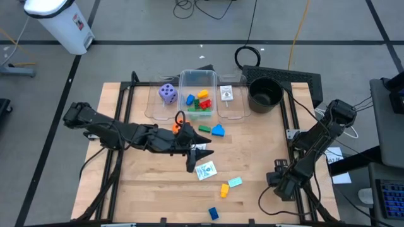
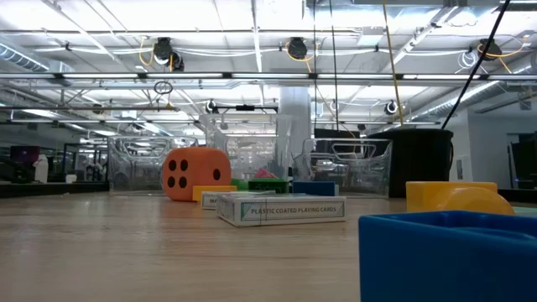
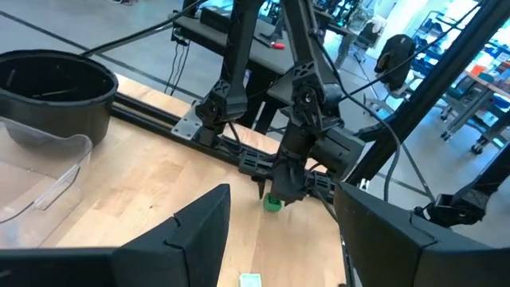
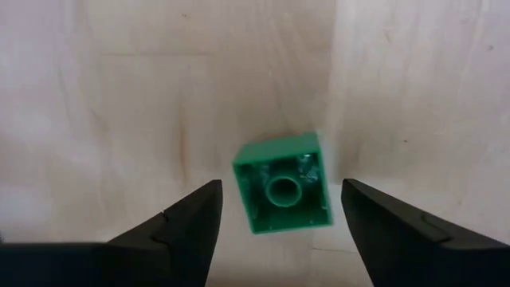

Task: Pick & Place Toys
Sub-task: Put the green four stud game piece into the middle transparent bin

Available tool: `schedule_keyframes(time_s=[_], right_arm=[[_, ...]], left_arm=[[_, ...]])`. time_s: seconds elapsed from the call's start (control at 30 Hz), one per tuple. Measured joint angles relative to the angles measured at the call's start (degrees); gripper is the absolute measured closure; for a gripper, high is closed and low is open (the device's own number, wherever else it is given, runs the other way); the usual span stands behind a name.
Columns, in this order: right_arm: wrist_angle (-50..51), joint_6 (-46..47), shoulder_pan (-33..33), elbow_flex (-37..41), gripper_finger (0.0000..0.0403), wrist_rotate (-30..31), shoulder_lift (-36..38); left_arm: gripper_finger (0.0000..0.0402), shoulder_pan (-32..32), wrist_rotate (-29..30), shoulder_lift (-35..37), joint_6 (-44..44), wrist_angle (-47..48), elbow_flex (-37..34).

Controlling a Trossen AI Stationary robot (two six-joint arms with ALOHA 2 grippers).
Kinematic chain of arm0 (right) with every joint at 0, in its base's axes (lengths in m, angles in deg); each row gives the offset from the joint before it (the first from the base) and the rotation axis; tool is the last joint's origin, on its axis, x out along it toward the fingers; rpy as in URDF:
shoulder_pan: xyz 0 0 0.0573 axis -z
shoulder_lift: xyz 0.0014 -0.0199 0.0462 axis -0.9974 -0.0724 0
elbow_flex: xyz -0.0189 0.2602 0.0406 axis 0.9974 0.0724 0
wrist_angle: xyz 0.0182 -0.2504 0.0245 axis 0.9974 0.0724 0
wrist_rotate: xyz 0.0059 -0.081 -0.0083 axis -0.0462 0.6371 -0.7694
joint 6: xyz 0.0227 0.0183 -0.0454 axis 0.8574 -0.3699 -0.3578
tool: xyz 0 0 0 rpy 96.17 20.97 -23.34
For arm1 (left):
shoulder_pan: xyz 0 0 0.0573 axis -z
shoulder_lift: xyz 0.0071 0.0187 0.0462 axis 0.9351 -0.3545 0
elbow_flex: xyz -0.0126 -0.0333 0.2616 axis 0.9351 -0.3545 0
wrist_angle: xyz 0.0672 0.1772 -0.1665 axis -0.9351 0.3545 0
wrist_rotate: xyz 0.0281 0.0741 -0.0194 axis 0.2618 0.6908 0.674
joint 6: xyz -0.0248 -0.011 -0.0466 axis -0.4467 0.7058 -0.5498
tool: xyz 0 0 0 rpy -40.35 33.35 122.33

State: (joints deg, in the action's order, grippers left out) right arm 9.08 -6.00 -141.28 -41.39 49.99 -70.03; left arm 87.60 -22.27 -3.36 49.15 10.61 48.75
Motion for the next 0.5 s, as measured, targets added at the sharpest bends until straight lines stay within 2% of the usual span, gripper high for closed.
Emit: schedule_keyframes(time_s=[0.17, 0.4, 0.5], right_arm=[[0.1, 0.3, 0.0, 0.2, 0.0188, 0.3, 0.0], [-1.5, 3.0, 1.5, 0.2, 0.0271, 3.1, 0.0], [-4.7, 2.4, 3.7, 0.2, 0.0280, 3.1, 0.7]], left_arm=[[0.0172, -0.1, 0.1, 0.0, 0.0, 0.2, 0.0], [0.0172, -0.1, 0.0, 0.0, 0.1, 0.1, 0.0], [0.0172, -0.1, 0.0, 0.0, -0.5, 0.1, 0.0]])
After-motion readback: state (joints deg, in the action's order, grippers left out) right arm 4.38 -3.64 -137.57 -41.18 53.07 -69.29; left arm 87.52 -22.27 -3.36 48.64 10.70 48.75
